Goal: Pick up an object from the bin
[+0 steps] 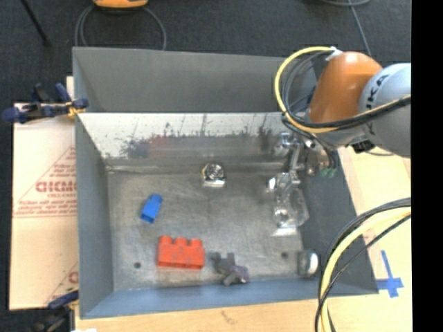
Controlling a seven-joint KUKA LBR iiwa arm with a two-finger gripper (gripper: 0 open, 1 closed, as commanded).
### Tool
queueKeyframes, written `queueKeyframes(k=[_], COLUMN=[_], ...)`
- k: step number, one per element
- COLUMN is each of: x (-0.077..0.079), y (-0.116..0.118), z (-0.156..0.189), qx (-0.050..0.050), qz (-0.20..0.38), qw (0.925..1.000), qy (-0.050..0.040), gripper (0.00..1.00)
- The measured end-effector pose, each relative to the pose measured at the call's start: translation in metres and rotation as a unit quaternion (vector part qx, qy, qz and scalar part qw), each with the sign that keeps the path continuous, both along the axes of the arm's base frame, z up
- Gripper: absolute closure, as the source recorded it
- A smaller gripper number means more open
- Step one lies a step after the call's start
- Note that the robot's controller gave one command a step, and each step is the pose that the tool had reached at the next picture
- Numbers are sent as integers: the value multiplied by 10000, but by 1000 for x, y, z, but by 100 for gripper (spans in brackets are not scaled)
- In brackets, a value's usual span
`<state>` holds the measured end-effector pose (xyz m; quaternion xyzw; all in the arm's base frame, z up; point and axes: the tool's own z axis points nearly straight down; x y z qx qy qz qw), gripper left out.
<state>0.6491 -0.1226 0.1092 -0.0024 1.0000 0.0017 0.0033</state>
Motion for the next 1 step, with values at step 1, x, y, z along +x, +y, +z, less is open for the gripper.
queueKeyframes(k=[1], x=[-44], y=[-5], z=[-16], qx=[5], qz=[-1066], qw=[9943], qy=[-23], gripper=[0])
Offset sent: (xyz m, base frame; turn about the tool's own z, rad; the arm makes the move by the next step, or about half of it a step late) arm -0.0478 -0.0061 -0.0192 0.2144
